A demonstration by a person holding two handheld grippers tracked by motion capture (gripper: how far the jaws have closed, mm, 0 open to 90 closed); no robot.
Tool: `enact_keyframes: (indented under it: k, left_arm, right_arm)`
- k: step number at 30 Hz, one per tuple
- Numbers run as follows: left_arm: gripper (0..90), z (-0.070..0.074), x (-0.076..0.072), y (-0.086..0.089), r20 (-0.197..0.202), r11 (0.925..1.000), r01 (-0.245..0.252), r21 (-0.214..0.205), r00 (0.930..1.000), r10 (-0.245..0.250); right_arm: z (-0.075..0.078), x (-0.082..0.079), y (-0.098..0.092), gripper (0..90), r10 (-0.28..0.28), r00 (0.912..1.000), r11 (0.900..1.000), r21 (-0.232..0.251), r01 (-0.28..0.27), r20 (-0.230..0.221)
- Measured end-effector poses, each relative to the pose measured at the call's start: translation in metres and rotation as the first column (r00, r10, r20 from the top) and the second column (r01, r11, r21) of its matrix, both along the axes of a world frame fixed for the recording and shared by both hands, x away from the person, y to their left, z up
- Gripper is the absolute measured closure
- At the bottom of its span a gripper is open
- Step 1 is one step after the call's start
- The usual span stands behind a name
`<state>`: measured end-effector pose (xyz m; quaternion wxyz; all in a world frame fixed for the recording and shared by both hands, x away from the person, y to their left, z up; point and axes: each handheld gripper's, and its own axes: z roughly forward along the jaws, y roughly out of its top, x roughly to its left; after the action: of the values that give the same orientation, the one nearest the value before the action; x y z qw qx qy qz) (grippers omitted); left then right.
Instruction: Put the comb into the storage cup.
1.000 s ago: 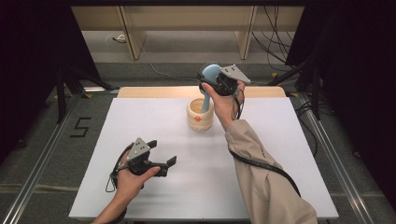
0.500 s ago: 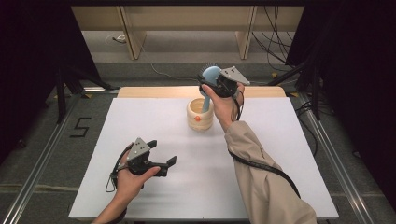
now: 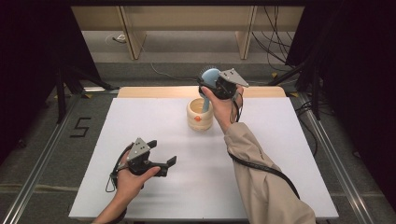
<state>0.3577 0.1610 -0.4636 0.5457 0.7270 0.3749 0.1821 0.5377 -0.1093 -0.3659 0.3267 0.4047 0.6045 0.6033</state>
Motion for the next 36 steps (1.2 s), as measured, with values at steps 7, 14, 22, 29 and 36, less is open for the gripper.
enact_keyframes:
  k: [7,14,22,29,36]
  left_arm:
    - [0.0,0.0,0.0,0.0,0.001,1.0,0.0,-0.001,1.0,0.0]
    - [0.0,0.0,0.0,0.0,0.0,1.0,-0.001,0.0,1.0,0.001]
    - [0.0,0.0,0.0,0.0,-0.001,1.0,-0.001,-0.001,1.0,0.001]
    - [0.0,0.0,0.0,-0.001,0.0,1.0,-0.001,0.001,1.0,0.001]
    - [0.0,-0.001,0.0,-0.001,-0.002,1.0,0.0,0.001,1.0,0.0]
  right_arm:
    - [-0.001,0.0,0.0,20.7,0.0,1.0,1.0,-0.001,0.0,-0.003]
    - [-0.004,0.0,0.002,20.7,0.002,1.0,1.0,-0.008,-0.003,-0.006]
    - [-0.009,0.0,0.005,20.7,0.007,0.9999,0.9998,-0.017,-0.007,-0.009]
    - [-0.01,0.0,0.005,20.7,0.004,0.9999,0.9998,-0.019,-0.004,-0.01]
    - [-0.012,0.0,0.006,20.7,0.005,0.9999,0.9997,-0.023,-0.005,-0.012]
